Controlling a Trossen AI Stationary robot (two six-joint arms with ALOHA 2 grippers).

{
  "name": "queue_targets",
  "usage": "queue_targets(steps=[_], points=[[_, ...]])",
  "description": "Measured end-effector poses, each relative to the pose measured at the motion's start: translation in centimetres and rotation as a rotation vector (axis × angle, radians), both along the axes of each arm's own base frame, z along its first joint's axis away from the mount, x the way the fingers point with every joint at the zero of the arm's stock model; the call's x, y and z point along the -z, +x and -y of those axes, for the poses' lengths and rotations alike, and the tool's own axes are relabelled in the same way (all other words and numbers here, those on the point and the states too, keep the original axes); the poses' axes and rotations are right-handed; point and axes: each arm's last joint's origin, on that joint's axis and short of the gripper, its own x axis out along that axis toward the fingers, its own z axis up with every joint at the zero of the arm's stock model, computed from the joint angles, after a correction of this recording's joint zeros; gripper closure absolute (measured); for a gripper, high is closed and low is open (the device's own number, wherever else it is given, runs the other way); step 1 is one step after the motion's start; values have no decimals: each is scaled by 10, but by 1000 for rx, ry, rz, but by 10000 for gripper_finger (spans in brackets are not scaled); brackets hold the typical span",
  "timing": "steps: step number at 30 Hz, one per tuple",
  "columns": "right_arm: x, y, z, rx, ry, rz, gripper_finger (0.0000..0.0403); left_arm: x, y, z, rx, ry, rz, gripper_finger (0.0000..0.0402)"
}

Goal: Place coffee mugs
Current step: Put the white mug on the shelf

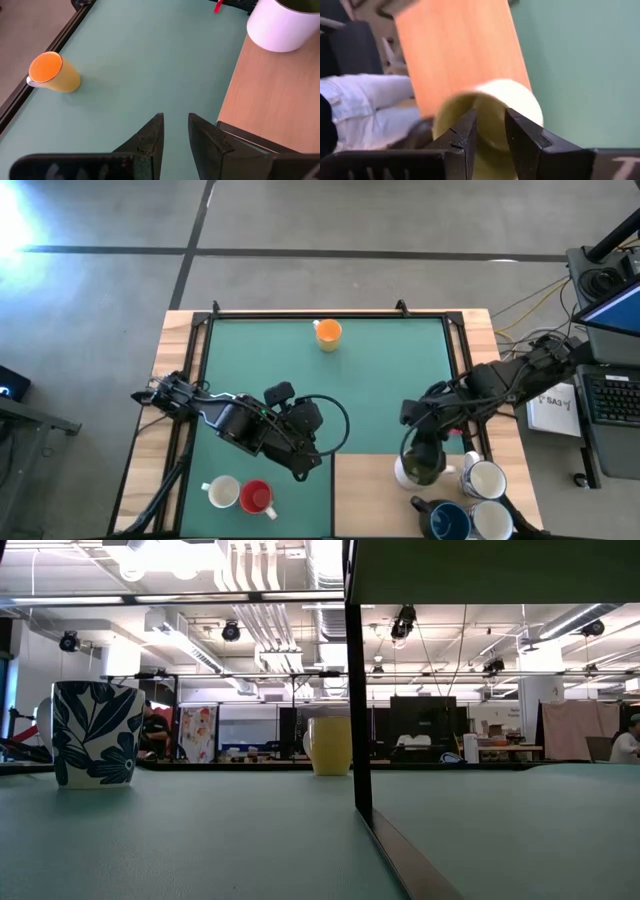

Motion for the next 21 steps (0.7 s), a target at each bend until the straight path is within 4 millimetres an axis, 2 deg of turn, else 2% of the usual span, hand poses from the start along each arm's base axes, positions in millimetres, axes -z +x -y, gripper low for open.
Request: queue_targets(steps=[5, 9, 16, 21], points=[[-6, 16, 0, 7, 3, 168, 314, 0, 0, 0, -3, -3, 1, 331], [-3, 28, -3, 12, -41, 226, 314, 0, 0, 0, -19, -16, 7, 331], [13, 43, -10, 15, -75, 173, 314, 0, -1, 2, -16, -20, 7, 331], [20, 47, -16, -3, -61, 128, 314, 1, -3, 2, -14, -13, -7, 331]])
